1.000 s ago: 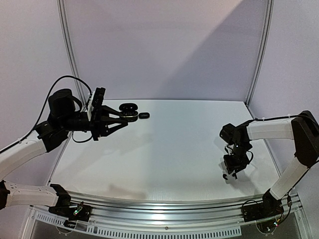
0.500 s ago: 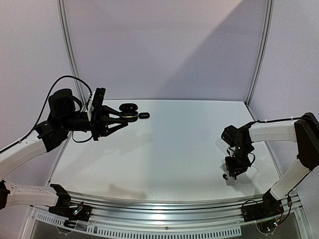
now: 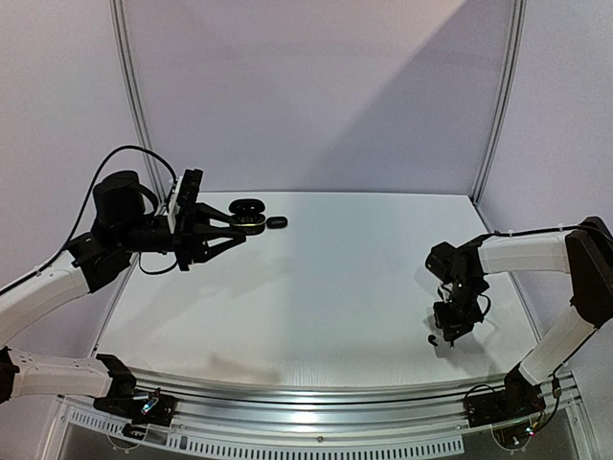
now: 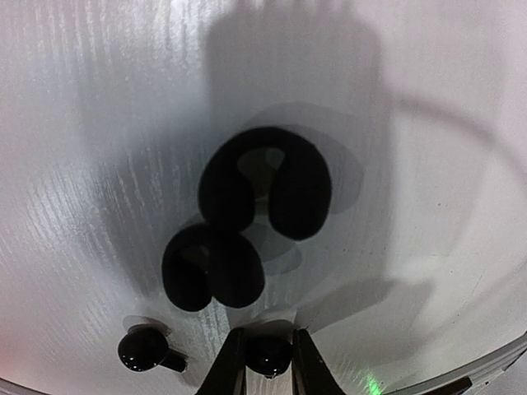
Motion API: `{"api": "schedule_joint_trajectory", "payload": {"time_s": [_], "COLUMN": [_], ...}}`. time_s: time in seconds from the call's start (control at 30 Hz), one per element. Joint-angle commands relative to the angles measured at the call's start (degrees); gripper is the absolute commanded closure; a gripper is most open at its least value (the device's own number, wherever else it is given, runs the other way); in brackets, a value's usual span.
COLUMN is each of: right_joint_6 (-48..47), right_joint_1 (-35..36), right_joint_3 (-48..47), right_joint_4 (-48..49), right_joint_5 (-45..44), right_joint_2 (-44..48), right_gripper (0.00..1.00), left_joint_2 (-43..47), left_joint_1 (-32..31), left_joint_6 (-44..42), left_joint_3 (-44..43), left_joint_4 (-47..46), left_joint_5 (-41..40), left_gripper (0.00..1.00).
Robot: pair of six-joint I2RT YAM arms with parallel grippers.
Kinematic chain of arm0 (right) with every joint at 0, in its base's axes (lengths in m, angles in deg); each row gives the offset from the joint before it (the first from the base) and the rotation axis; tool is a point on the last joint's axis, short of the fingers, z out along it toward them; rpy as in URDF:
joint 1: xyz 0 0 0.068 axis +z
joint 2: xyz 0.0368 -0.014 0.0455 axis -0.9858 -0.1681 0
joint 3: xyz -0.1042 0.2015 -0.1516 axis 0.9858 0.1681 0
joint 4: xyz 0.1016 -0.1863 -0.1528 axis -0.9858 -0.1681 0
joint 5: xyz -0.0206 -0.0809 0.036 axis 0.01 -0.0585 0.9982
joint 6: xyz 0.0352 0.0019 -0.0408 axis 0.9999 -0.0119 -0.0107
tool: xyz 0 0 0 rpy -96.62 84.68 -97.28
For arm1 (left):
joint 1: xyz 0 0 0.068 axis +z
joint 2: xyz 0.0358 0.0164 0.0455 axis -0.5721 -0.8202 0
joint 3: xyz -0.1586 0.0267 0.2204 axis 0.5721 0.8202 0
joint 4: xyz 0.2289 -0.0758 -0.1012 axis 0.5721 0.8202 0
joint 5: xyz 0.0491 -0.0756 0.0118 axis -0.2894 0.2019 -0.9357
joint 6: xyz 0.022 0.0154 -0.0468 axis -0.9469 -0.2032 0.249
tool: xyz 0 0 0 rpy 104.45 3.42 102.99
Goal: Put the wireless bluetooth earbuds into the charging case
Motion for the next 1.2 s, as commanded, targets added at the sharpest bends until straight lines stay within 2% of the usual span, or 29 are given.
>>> {"api": "schedule_joint_trajectory", "payload": {"time_s": [0.0, 0.23, 0.37, 0.47, 0.67, 0.8, 0.93, 1.07, 1.17], "right_joint_6": [0.0, -2.2, -4.7, -7.7, -21.1, -31.5, -39.2, -41.2, -42.4], "right_joint_1": [-0.1, 0.4, 4.5, 9.9, 25.1, 32.1, 35.0, 35.3, 35.3], "right_joint_3": [0.0, -8.8, -21.1, -32.5, -54.0, -61.0, -64.2, -64.9, -65.5], "right_joint_4": [-1.0, -6.6, -9.9, -8.7, 5.6, 21.2, 31.3, 38.2, 40.3], "right_joint_5": [-0.5, -4.4, -8.6, -10.3, -11.2, -5.0, 4.5, 11.7, 13.8], "right_joint_2": [-0.5, 3.7, 7.0, 7.9, 4.0, -1.0, -5.6, -8.6, -10.3], "right_gripper": [0.93, 0.98, 1.0, 1.0, 1.0, 1.0, 1.0, 1.0, 1.0], "left_joint_2": [0.4, 0.8, 1.8, 2.2, 1.8, 2.1, 2.1, 1.7, 1.4], "left_joint_1": [0.6, 0.6, 0.6, 0.5, -0.1, -1.1, -1.9, -2.3, -2.4], "left_joint_6": [-0.9, -0.7, 0.2, 0.8, 0.3, -1.5, -1.7, 0.3, 2.3], "left_joint_3": [-0.7, -0.4, 0.5, 1.1, 1.2, 1.7, 1.7, 1.5, 1.3], "left_joint_4": [0.8, 0.0, -2.0, -4.9, -8.9, -10.2, -10.8, -11.4, -12.0], "left_joint_5": [0.3, -2.4, -7.0, -11.0, -16.4, -19.9, -22.5, -21.9, -21.3], "left_gripper": [1.0, 1.0, 1.0, 1.0, 1.0, 1.0, 1.0, 1.0, 1.0]}}
